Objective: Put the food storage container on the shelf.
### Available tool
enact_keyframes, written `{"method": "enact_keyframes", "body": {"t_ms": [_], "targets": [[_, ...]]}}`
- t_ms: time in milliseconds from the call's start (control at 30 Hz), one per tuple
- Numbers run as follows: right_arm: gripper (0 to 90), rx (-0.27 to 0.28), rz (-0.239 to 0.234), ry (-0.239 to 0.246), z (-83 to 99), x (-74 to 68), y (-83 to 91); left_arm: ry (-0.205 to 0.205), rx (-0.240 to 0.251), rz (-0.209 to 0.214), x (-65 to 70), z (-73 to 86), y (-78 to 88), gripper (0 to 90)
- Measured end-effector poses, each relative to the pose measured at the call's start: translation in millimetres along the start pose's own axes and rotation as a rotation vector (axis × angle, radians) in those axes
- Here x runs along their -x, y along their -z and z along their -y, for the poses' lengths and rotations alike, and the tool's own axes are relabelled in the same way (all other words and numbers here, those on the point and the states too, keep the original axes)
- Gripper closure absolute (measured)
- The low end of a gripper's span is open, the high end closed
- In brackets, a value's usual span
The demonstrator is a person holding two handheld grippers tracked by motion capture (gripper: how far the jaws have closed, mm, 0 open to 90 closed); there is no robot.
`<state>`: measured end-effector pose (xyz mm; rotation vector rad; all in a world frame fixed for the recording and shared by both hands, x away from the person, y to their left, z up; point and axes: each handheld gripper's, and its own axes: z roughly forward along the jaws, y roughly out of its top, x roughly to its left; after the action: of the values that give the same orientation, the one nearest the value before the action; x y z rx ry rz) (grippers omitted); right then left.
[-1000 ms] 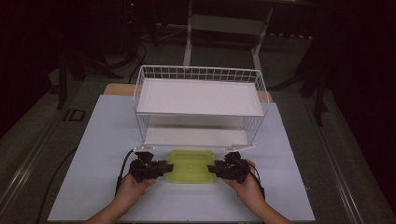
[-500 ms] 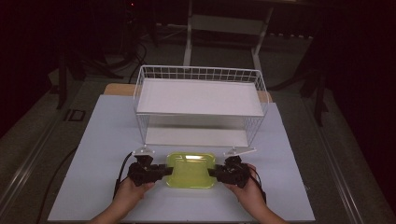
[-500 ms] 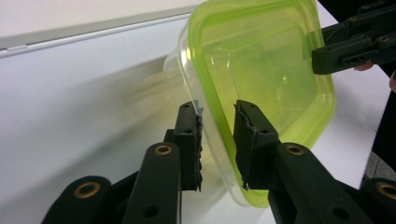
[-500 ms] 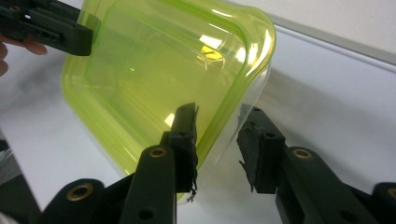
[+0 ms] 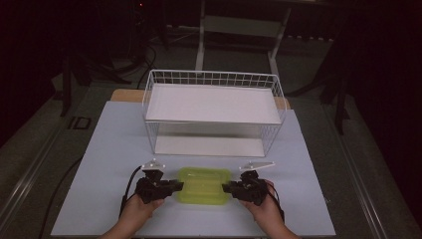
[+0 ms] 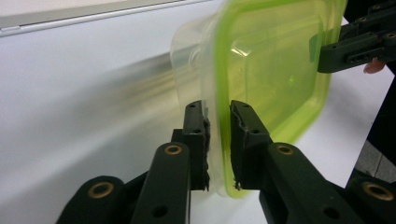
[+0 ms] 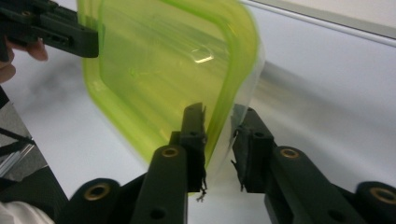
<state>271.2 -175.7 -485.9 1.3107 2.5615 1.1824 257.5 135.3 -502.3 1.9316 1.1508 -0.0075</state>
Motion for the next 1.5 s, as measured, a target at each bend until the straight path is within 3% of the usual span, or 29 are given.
{"method": "enact_keyframes", "body": {"t_ms": [233, 467, 567, 700, 1100, 1367, 1500], "targets": [[78.0, 0.02, 0.005, -0.006, -2.6, 3.6, 4.1, -0.013, 0.029, -0.004, 2.8, -6.2, 1.9, 80.4], [78.6, 0.086, 0.022, 0.014, -16.5, 3.4, 18.5, -0.018, 0.069, 0.005, 5.2, -20.2, 8.1, 80.6], [79.3, 0.136, 0.031, 0.021, -28.2, 5.3, 28.5, -0.027, 0.103, 0.012, 6.0, -37.6, 11.4, 80.6], [79.4, 0.159, 0.045, 0.014, -38.2, 10.7, 32.2, -0.028, 0.107, 0.004, 4.0, -51.0, 8.0, 80.6], [78.9, 0.135, 0.093, -0.04, -55.1, 37.8, 9.1, 0.017, 0.108, -0.008, -20.6, -66.3, -22.9, 80.6], [78.6, 0.132, 0.143, -0.036, -59.4, 51.2, -8.2, 0.047, 0.104, -0.017, -33.2, -69.2, -40.0, 80.6], [78.6, 0.136, 0.156, -0.041, -62.2, 57.0, -13.6, 0.044, 0.107, -0.028, -37.6, -72.1, -44.9, 80.6]]}}
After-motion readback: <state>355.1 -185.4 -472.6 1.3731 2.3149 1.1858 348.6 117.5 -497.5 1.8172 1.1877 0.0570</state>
